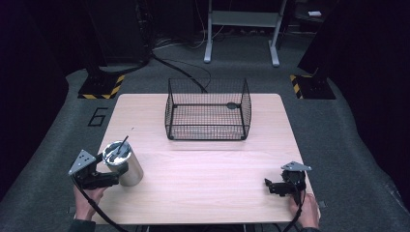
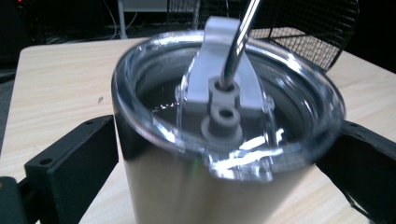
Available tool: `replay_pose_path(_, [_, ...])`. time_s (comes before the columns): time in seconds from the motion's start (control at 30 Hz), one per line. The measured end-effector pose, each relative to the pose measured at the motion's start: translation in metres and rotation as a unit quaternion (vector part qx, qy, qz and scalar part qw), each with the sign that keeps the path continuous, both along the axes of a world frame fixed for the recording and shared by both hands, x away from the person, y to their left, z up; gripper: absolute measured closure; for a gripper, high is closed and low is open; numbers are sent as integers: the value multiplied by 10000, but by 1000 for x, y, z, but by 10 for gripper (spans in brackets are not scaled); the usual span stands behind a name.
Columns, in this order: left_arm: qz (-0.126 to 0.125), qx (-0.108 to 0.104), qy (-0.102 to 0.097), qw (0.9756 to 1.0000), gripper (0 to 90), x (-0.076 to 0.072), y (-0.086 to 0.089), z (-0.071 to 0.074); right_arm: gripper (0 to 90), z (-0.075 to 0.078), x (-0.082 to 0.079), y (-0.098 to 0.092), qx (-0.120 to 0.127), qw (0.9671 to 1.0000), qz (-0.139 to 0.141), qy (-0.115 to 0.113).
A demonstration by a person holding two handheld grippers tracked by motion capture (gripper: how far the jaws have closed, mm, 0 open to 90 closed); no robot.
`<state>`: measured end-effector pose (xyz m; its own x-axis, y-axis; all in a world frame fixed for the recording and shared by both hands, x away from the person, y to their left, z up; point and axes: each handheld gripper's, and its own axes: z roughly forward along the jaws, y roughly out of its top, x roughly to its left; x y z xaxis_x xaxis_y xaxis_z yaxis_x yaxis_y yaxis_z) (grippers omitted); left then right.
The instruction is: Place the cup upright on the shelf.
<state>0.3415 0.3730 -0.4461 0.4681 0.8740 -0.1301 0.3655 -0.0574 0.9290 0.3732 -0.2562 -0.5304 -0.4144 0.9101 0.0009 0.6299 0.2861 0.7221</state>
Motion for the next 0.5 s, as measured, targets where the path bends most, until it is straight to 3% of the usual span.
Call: replay_pose_path(0.5, [102, -128, -190, 9997, 0, 15, -9, -2, 0, 0, 0, 0, 1, 10000, -11, 29])
